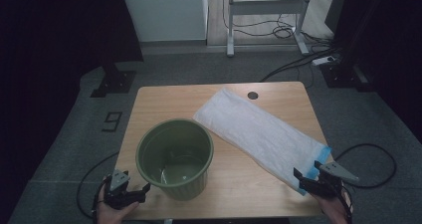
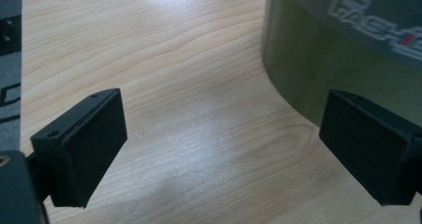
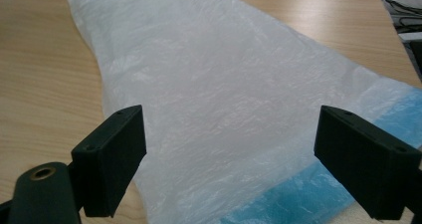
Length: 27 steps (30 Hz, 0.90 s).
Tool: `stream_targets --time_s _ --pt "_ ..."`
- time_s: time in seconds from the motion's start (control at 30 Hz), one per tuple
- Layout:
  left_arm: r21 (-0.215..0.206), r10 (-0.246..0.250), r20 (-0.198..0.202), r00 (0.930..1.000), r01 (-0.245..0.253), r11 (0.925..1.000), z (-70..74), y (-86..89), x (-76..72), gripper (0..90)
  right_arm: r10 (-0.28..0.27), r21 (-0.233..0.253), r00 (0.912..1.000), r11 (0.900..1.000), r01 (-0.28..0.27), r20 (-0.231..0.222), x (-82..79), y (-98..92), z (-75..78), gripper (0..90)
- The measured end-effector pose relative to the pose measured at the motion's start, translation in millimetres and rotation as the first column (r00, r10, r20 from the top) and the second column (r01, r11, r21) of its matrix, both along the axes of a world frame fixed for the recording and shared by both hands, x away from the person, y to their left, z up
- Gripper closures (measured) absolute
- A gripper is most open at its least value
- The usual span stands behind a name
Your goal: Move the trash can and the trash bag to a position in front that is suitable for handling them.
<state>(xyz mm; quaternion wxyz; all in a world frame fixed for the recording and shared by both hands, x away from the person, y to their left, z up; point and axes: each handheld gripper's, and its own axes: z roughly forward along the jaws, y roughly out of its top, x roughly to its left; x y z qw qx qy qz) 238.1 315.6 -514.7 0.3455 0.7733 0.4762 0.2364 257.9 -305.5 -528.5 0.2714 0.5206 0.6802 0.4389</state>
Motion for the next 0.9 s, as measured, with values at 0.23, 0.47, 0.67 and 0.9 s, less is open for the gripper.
stream_targets --time_s 0.23,0.47,0.67,0.9 --pt "-0.049 -0.068 0.04 0.9968 0.07 0.9963 3.9 -1.8 -22.2 4.5 0.022 -0.024 0.9997 0.999 -0.022 0.009 -0.5 4.2 0.8 12.8" --pt "-0.124 -0.312 0.084 0.9462 0.321 0.939 15.4 -23.8 -25.1 4.6 0.023 -0.021 0.9997 1.0 -0.023 -0.005 3.5 6.0 -1.3 12.9" --pt "-0.081 -0.369 0.089 0.9254 0.376 0.9233 20.7 -48.2 -10.3 5.3 0.05 -0.033 0.9988 0.998 -0.05 0.002 -0.4 10.3 -1.3 12.9" --pt "-0.094 -0.41 0.099 0.9069 0.418 0.9035 19.6 -65.7 5.0 9.1 0.071 -0.031 0.9975 0.997 -0.07 0.009 -0.5 11.6 -0.3 13.1"
